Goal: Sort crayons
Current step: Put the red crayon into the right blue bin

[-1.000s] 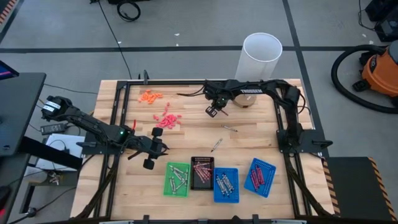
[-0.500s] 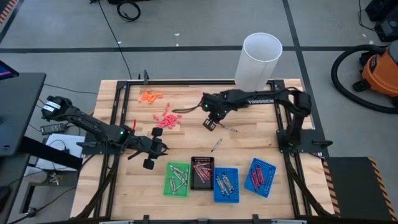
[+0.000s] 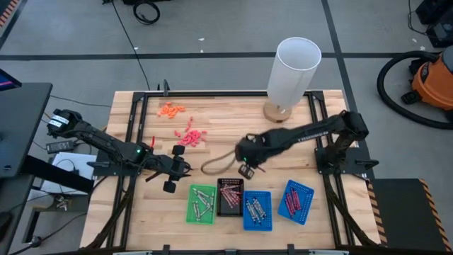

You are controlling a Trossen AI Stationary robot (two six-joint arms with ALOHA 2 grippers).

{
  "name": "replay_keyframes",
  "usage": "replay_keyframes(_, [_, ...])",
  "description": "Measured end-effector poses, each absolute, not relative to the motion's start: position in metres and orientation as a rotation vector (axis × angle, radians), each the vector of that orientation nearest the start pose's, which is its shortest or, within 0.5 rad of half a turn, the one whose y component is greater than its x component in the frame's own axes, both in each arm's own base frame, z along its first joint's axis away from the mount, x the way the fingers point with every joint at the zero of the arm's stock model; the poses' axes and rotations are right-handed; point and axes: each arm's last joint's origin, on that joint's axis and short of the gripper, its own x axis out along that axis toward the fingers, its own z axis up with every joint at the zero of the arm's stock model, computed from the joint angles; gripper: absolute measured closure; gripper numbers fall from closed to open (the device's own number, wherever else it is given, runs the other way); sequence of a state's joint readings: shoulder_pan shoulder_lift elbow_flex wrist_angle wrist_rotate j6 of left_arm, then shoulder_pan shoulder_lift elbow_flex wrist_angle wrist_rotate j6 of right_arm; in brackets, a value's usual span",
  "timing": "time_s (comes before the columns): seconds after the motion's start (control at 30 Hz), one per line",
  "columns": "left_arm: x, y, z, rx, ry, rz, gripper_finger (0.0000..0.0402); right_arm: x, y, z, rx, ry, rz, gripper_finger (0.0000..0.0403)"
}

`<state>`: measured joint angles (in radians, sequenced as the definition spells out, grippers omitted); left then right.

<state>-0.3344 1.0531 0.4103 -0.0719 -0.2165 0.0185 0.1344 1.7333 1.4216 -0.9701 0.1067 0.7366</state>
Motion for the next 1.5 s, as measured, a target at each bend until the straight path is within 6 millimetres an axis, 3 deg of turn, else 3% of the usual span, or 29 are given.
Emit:
replay_keyframes(0.4, [0.185,-0.058,0.171,0.203,0.688,-0.116,0.0285,0.304,0.123,0.252,0.541,1.260,-0.567,0.0370])
replay_keyframes(0.7, [0.185,-0.058,0.171,0.206,0.687,-0.116,0.0285,0.267,0.166,0.251,0.639,1.304,-0.759,0.0370])
replay_keyframes(0.87, [0.185,-0.058,0.171,0.229,0.686,-0.125,0.0285,0.248,0.181,0.249,0.737,1.293,-0.923,0.0370])
replay_keyframes(1.17, [0.185,-0.058,0.171,0.248,0.685,-0.131,0.0285,0.221,0.198,0.222,0.882,1.273,-1.135,0.0370])
replay_keyframes(1.5, [0.185,-0.058,0.171,0.258,0.684,-0.135,0.0285,0.205,0.197,0.179,0.977,1.189,-1.225,0.0370])
